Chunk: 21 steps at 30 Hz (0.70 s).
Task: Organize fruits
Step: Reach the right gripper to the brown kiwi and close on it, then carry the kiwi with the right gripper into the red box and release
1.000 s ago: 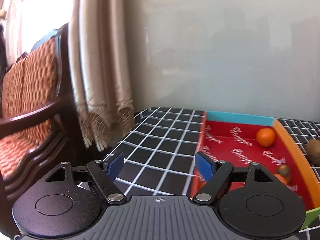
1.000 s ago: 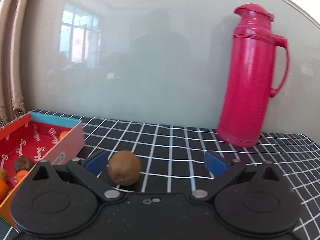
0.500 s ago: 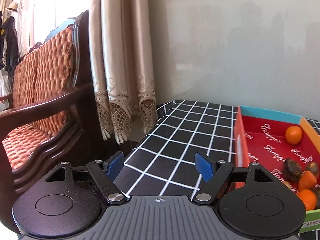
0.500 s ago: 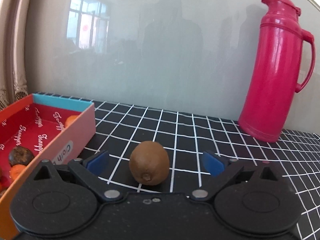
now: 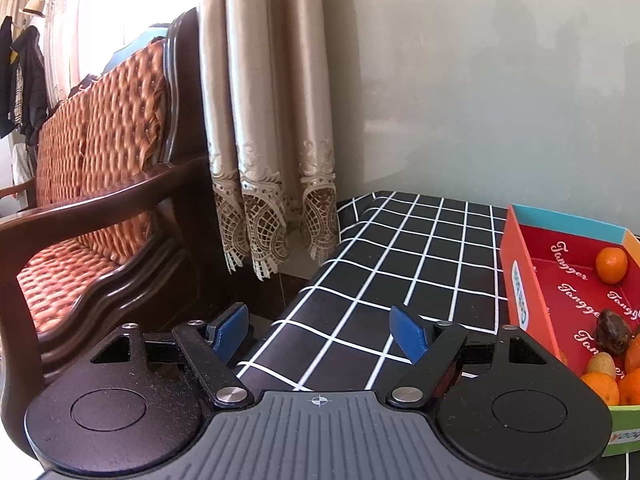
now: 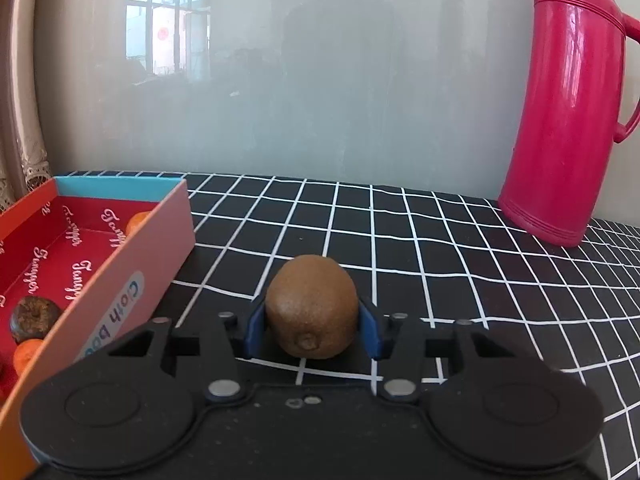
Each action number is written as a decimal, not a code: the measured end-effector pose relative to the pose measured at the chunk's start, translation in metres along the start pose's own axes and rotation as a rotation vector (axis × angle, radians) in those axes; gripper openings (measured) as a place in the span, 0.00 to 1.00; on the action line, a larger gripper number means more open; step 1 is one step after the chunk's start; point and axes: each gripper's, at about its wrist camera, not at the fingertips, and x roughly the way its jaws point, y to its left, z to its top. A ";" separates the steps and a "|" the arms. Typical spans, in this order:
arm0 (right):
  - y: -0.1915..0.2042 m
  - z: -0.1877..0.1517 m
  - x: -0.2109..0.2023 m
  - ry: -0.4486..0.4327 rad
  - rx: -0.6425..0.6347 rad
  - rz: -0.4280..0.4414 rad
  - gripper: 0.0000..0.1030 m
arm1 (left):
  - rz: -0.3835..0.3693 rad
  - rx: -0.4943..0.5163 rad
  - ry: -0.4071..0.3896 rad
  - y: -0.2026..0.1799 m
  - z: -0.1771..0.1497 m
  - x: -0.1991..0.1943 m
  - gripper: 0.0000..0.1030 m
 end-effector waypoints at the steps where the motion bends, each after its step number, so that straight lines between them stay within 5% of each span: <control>1: 0.001 0.000 -0.003 -0.007 -0.001 0.006 0.45 | 0.001 -0.004 0.000 0.001 0.000 0.000 0.75; 21: 0.054 0.026 -0.072 -0.129 -0.059 0.152 0.45 | -0.018 -0.028 -0.018 0.007 -0.009 -0.034 0.75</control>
